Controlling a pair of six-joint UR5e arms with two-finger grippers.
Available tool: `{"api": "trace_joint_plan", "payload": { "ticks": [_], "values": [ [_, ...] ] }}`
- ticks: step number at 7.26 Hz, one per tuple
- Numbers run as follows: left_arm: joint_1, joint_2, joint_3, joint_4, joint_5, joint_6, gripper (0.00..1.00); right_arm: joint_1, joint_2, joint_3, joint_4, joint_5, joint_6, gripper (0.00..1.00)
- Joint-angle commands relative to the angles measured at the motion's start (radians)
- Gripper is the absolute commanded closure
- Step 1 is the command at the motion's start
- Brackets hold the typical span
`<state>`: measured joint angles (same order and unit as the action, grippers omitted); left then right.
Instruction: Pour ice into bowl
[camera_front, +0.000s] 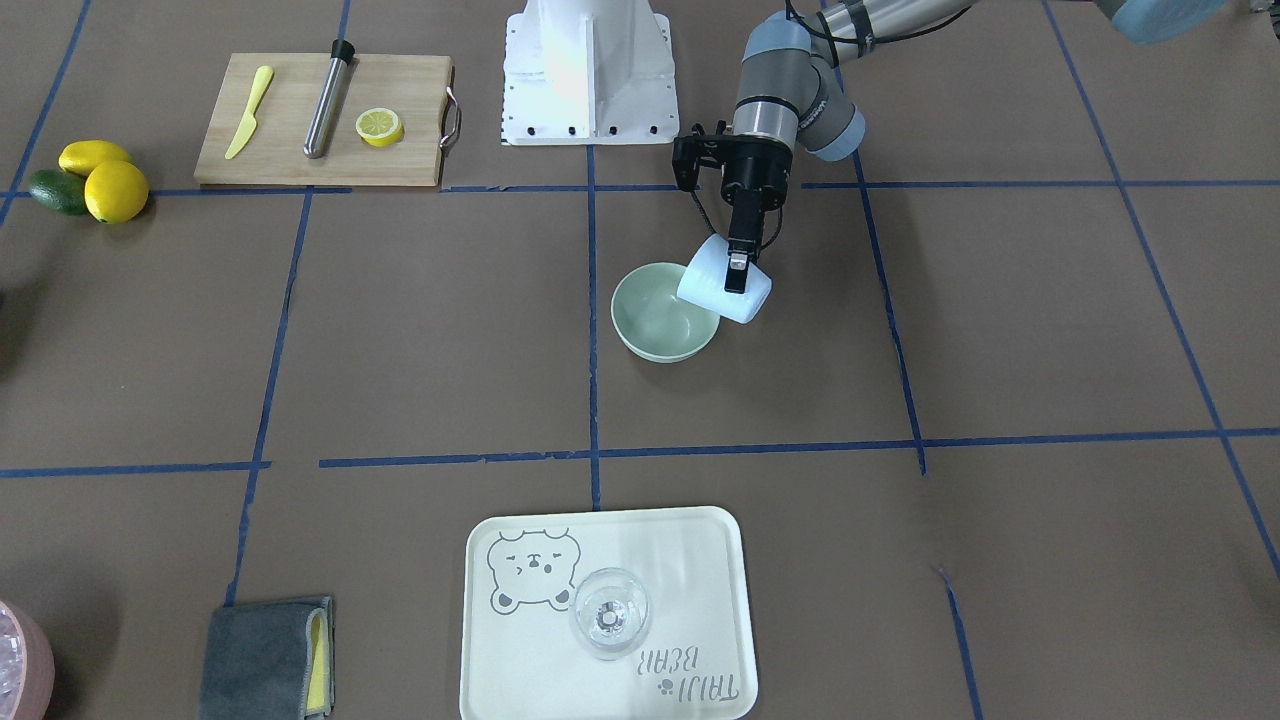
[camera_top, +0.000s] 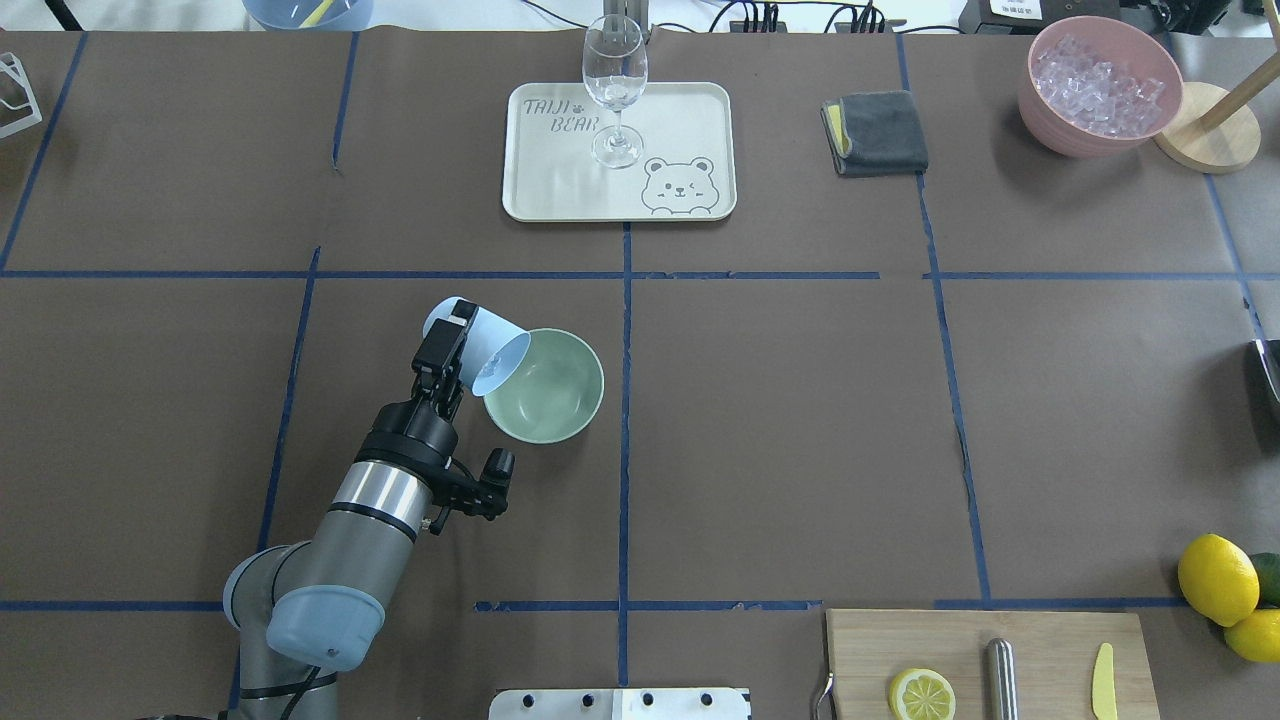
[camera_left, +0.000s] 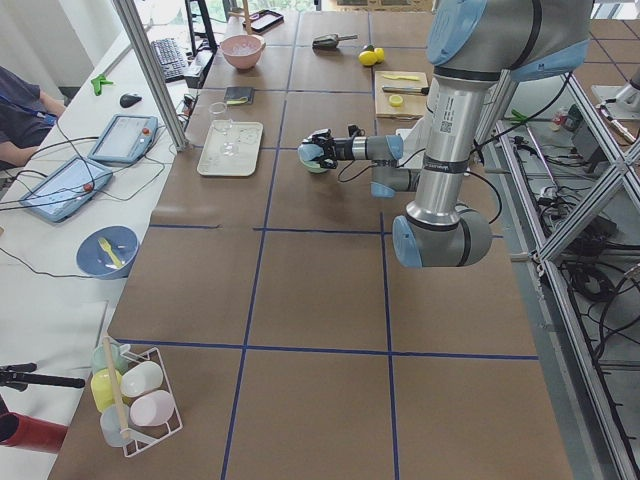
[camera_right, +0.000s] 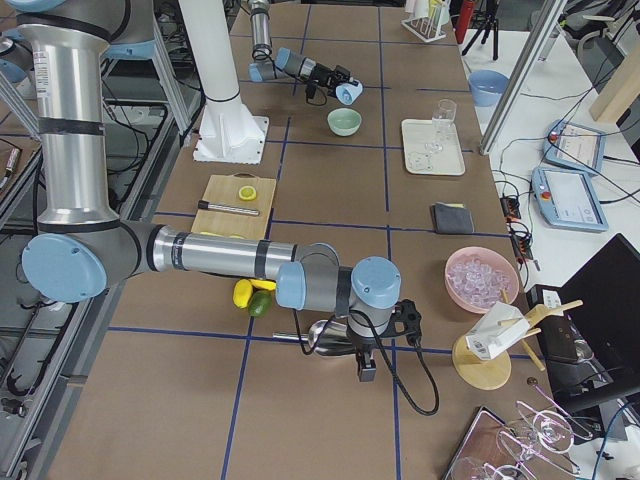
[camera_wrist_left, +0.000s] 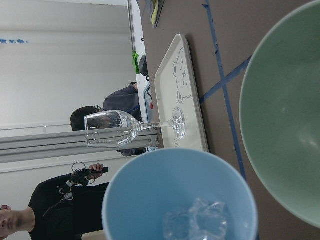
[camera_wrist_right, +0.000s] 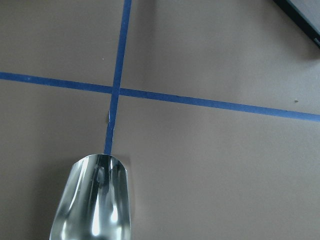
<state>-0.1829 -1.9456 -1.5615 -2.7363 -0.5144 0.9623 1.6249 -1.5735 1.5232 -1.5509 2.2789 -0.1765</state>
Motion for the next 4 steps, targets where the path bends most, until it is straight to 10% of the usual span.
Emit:
{"api": "trace_joint_plan", "payload": {
  "ticks": [1,4],
  "values": [
    [-0.012,0.001,0.004,0.001,0.005,0.023,1.00,0.004,-0.003,0.000,0.000,0.001,0.000,0.00],
    [-0.035,-0.001,0.058,0.038,0.027,0.038,1.00,0.007,-0.003,0.000,0.000,0.001,0.000,0.00]
  ]
}}
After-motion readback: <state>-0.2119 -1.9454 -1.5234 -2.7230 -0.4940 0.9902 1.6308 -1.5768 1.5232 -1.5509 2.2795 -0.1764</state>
